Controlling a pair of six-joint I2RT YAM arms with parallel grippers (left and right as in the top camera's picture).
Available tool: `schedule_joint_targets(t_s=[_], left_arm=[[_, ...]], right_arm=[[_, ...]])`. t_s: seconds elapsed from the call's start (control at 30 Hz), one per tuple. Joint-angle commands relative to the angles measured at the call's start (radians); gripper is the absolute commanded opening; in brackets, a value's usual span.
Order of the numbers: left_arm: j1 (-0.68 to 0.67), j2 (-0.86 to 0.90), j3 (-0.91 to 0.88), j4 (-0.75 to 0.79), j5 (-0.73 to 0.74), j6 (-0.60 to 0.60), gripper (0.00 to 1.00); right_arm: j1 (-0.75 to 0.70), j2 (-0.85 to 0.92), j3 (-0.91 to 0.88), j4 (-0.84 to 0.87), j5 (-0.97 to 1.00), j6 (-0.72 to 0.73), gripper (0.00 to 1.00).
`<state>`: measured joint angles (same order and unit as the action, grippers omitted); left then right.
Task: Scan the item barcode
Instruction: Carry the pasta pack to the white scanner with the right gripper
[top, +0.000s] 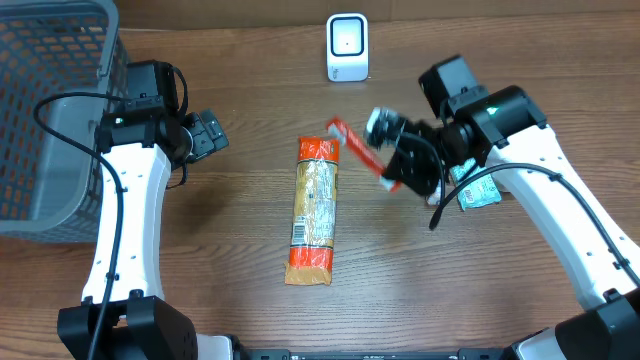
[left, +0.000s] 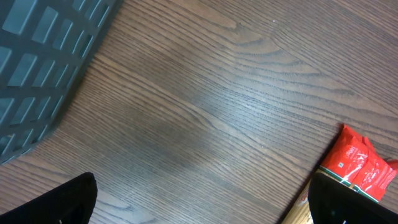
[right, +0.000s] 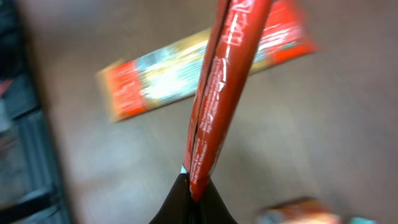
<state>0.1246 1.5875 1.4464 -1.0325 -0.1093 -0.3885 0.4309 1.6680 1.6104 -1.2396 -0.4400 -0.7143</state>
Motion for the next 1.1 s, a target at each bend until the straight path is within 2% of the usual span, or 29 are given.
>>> schedule_joint_targets(t_s=[0.0, 0.33, 0.77, 0.93, 1.07], left_arm=[[0.0, 0.007, -0.004, 0.0, -0.002, 0.011, 1.0], [0.0, 0.007, -0.004, 0.0, -0.002, 0.011, 1.0], [0.0, 0.007, -0.004, 0.0, -0.002, 0.011, 1.0], [0.0, 0.007, -0.004, 0.0, -0.002, 0.011, 1.0], [0.0, 0.007, -0.004, 0.0, -0.002, 0.011, 1.0]], right_arm=[[-0.005, -0.023, 0.086, 0.042, 0.185, 0.101, 0.03], [-0.005, 0.052, 0.369, 0.021, 0.311, 0.08, 0.03], [-0.005, 0.268, 0.367, 0.228, 0.515, -0.003, 0.03], [-0.005, 0.372, 0.366, 0.292, 0.535, -0.107, 0.03], [-0.005, 0.453, 0.366, 0.369, 0.627, -0.155, 0.03]])
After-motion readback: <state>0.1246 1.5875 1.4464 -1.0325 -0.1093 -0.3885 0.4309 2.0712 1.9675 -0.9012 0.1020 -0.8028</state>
